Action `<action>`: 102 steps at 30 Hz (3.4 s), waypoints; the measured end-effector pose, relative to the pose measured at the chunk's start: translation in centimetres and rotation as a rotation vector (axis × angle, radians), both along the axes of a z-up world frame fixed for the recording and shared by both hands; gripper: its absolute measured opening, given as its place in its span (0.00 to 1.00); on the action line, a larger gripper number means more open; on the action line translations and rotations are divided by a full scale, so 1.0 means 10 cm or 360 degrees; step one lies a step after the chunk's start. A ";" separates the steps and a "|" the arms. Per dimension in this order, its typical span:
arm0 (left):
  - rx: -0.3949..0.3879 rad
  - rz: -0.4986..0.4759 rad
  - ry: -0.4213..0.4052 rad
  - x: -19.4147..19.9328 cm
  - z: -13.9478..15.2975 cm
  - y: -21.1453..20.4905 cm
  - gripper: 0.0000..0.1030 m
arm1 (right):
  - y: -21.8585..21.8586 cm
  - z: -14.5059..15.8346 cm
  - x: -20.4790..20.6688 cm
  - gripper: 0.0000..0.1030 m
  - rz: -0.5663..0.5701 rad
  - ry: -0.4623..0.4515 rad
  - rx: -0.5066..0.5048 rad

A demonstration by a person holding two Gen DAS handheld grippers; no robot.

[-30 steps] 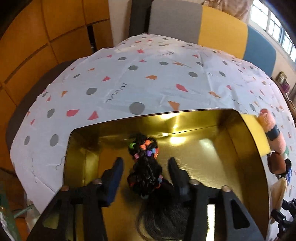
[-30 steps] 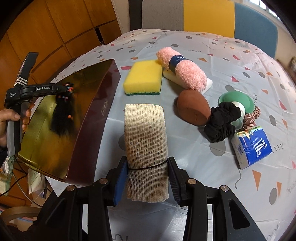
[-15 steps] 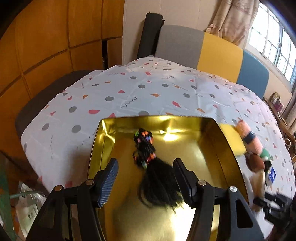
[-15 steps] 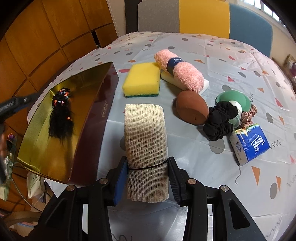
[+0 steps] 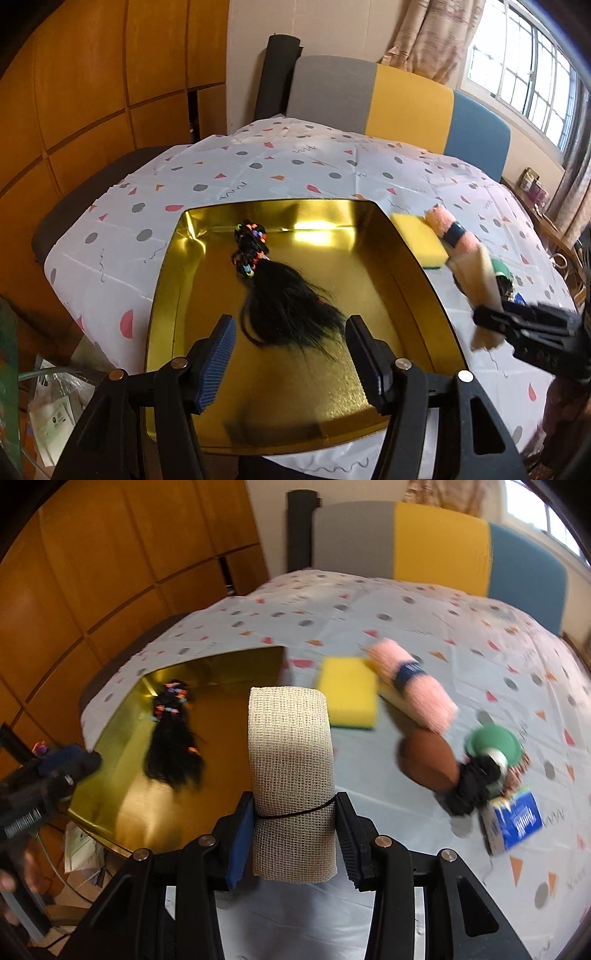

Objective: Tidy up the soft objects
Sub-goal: 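Carry the cream towel roll into the gold tray and open the right gripper, then reach the left gripper to the yellow sponge and grasp it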

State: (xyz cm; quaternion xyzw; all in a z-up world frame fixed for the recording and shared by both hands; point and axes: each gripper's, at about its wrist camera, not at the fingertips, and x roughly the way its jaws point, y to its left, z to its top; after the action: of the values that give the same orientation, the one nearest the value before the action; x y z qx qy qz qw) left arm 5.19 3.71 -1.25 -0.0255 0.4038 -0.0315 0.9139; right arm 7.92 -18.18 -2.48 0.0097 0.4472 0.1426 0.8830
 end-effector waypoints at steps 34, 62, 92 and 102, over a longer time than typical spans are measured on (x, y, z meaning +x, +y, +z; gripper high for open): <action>-0.0023 0.0093 0.0000 -0.23 -0.10 0.38 0.60 | 1.41 -0.61 1.37 0.61 0.0200 0.0279 -0.0162; -0.0011 -0.0004 0.0038 -0.23 -0.14 0.09 0.60 | 0.28 0.14 0.49 0.80 -0.0045 -0.0103 -0.0001; 0.0048 -0.0380 0.0071 -0.13 -0.01 -0.88 0.60 | -1.96 0.04 -0.25 0.85 -0.0753 -0.0195 -0.0109; 0.0038 -0.0503 0.0128 0.17 0.02 -1.29 0.60 | -2.31 0.00 -0.31 0.86 -0.0957 -0.0172 0.0132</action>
State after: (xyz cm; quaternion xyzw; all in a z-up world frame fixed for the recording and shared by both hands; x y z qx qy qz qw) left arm 6.94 -9.17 -1.02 0.0482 0.4395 -0.1690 0.8809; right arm 4.86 -41.28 -2.49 0.1700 0.3704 -0.1067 0.9069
